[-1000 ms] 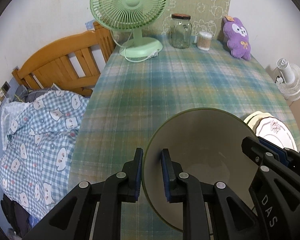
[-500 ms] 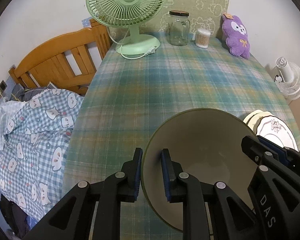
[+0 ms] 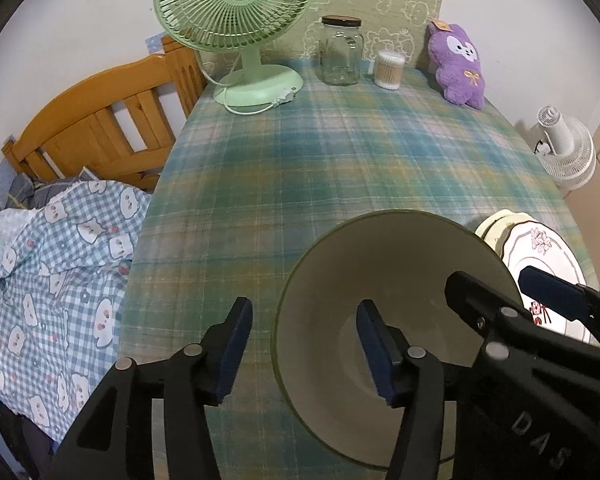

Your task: Organize plates and bowls

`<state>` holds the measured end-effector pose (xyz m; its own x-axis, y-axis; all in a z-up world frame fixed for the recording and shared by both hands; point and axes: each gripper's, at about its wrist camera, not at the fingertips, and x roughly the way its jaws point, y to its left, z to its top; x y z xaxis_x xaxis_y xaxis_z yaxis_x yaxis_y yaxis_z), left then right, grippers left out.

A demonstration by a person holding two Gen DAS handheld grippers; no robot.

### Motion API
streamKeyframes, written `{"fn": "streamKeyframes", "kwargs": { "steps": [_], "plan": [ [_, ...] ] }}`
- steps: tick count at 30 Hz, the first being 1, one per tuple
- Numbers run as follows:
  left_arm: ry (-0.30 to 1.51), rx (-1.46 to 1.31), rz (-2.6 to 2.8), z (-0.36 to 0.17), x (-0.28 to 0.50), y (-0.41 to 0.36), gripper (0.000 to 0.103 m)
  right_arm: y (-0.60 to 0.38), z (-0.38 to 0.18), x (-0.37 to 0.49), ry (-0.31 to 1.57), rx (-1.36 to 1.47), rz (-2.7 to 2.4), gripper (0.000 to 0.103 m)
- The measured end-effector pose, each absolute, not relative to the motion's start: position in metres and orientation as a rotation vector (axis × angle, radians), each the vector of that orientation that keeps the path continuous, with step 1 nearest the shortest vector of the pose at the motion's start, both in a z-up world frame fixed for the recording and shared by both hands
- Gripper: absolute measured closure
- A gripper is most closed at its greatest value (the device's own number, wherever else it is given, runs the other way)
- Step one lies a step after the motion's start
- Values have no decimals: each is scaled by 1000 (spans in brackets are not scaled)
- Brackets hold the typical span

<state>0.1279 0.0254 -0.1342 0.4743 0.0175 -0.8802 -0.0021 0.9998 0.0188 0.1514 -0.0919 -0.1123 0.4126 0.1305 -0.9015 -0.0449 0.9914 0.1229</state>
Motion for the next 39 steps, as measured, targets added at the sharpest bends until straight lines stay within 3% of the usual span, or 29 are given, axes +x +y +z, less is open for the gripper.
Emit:
{"fn": "streamKeyframes", "kwargs": {
  "steps": [4, 9, 20, 29, 39],
  "plan": [
    [1076, 16, -2, -138, 129, 25, 38, -98, -121, 155, 1157, 136, 117, 36],
    [1087, 0, -9, -145, 135, 26, 38, -96, -129, 160, 1174, 147, 139, 37],
    [1125, -9, -10, -158, 141, 30, 46, -87, -149, 172, 1241, 158, 176, 61],
    [1140, -17, -78, -160, 143, 24, 54, -85, -154, 174, 1252, 169, 201, 62],
    [1158, -34, -91, -159, 141, 26, 55, -84, -152, 172, 1266, 170, 183, 61]
  ]
}}
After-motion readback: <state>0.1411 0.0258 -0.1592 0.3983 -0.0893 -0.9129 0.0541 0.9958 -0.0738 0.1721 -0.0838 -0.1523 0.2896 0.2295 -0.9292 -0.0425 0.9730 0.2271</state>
